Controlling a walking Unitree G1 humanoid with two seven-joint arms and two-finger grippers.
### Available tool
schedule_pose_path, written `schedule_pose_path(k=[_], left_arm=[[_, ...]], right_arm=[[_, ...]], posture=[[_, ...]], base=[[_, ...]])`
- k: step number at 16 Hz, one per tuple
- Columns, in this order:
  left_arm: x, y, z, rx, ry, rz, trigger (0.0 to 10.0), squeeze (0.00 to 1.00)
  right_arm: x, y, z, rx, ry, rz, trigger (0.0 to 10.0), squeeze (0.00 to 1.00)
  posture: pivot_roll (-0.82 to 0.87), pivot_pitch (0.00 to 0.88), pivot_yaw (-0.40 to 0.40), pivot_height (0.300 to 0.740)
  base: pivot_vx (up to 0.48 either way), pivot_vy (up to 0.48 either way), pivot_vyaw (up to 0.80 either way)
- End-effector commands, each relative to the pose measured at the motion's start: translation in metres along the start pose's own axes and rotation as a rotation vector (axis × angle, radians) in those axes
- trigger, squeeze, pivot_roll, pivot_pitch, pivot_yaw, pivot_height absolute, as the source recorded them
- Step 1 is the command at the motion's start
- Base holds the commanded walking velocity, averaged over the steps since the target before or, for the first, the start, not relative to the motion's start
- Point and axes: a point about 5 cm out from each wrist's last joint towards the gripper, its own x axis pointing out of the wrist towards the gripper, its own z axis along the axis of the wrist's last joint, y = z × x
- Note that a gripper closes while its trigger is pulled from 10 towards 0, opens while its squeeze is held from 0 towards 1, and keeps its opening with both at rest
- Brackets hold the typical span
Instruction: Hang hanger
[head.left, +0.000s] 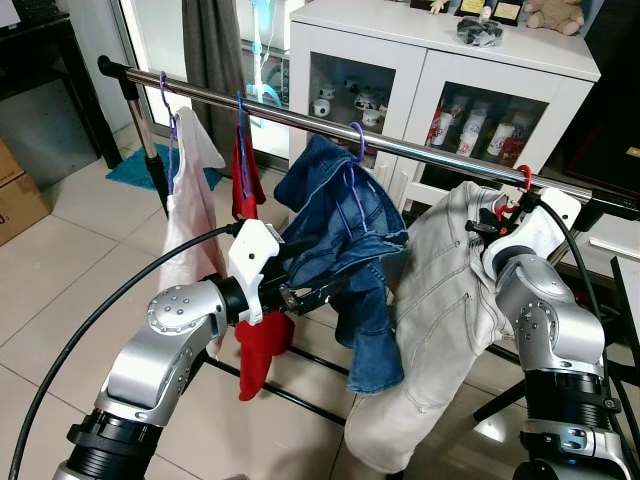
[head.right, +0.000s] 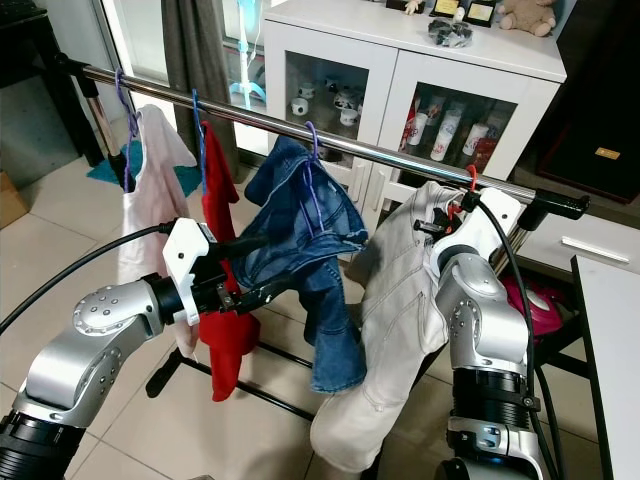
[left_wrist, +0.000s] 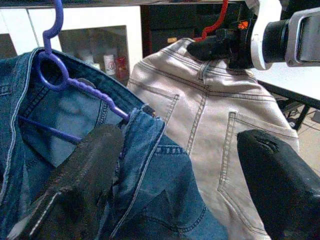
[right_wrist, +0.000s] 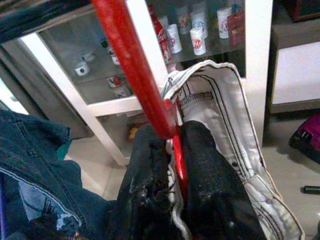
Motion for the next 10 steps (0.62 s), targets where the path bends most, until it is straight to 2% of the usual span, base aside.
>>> schedule_pose_path(k=[1,7,9,10], left_arm=[[0.004,-0.001,0.003,0.018,-0.003,-0.013,10.0,0.0],[0.004,0.0,0.003,0.034,-0.008,0.003,10.0,0.0],[0.004,0.004,0.004,0.042,-0.014,0.036,10.0,0.0],[0.003,0.011,0.006,0.053,-0.023,0.093,10.0,0.0]], right_arm=[[0.0,-0.007,-0.009,-0.003,0.035,-0.021,0.0,0.0],[-0.002,-0.008,-0.008,-0.056,0.006,-0.017,0.0,0.0],[-0.005,-0.009,-0.003,-0.086,-0.053,-0.012,0.0,0.0],[-0.011,-0.01,0.004,-0.115,-0.13,-0.004,0.0,0.0]], posture=[[-0.07,0.0,-0.054,0.74],[-0.07,0.0,-0.053,0.74],[-0.07,0.0,-0.053,0.74],[-0.07,0.0,-0.047,0.74]], base=[[0.0,0.0,0.0],[0.0,0.0,0.0],[0.0,0.0,0.0],[0.0,0.0,0.0]])
